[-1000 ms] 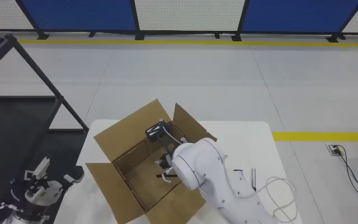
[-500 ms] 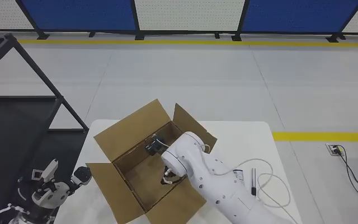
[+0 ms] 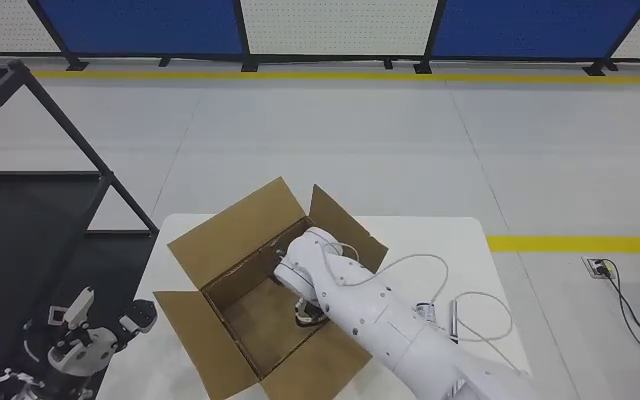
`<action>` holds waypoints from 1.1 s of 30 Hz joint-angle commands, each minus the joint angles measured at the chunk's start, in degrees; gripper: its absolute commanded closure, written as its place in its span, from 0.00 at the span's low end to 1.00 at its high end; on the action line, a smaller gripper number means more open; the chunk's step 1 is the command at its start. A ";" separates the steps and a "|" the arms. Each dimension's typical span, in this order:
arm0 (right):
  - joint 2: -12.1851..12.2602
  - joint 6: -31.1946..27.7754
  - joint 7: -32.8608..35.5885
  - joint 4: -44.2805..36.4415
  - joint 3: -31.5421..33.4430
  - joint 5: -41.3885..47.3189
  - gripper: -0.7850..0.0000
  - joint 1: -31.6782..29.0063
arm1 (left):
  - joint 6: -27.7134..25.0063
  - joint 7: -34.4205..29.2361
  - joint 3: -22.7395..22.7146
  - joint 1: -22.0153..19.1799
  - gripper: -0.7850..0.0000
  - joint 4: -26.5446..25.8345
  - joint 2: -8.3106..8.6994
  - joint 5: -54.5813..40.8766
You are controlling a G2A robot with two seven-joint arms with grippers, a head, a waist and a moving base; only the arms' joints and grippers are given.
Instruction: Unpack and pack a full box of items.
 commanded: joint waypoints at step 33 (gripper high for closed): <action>-3.99 -2.93 -6.42 14.41 -1.18 1.08 0.00 0.04 | -2.16 -2.47 -0.87 1.68 0.00 -0.40 -0.10 -0.87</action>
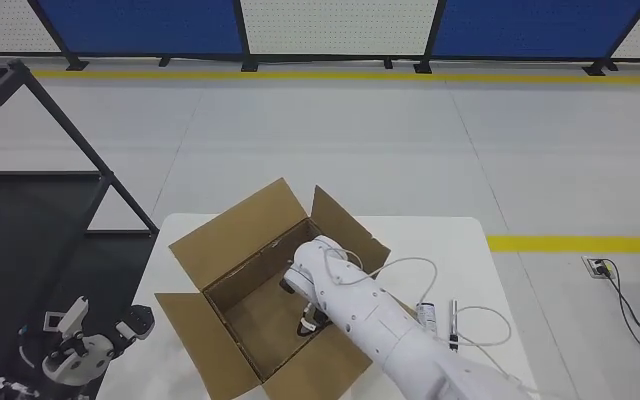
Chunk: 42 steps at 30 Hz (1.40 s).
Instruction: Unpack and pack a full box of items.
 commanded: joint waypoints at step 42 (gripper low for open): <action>-5.70 2.96 -9.07 9.22 1.01 -2.54 1.00 3.27 | -0.63 0.46 0.10 0.48 0.00 0.03 -0.14 0.42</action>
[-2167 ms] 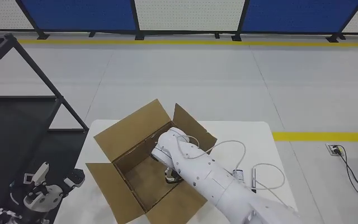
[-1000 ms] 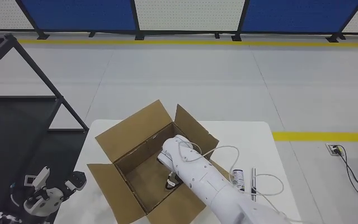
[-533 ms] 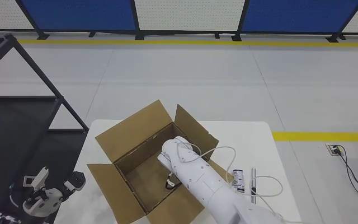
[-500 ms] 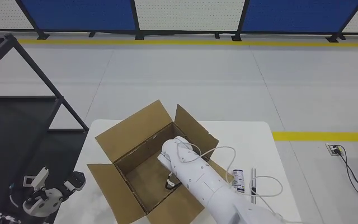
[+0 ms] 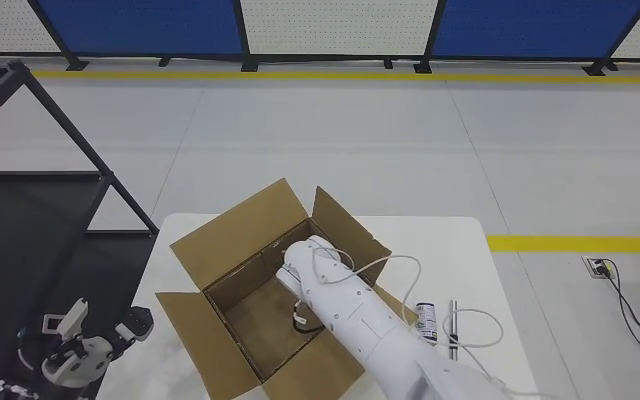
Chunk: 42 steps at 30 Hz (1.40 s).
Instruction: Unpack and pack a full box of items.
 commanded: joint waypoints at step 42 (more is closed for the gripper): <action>21.14 -3.48 11.05 -82.51 26.96 -25.82 1.00 -37.71 | 1.82 0.88 2.89 -0.54 0.00 -1.94 0.34 5.32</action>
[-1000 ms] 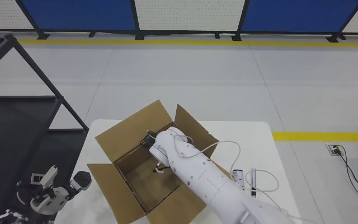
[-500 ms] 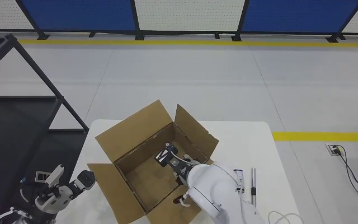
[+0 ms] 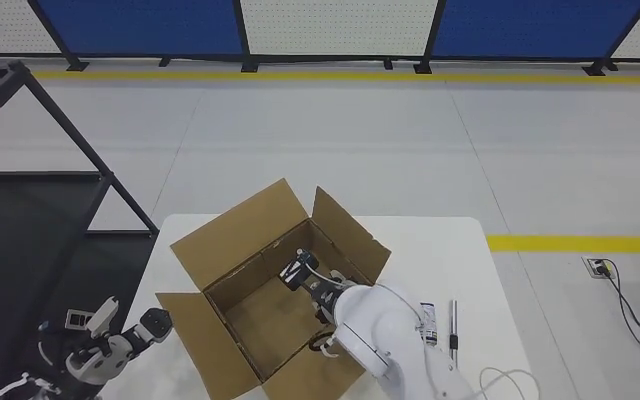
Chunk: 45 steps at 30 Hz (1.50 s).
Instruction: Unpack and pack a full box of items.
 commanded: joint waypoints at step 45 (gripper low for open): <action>9.33 -5.47 4.00 -32.37 40.05 0.05 1.00 -34.13 | -4.12 -4.77 -4.22 -1.18 0.00 3.04 0.43 -9.41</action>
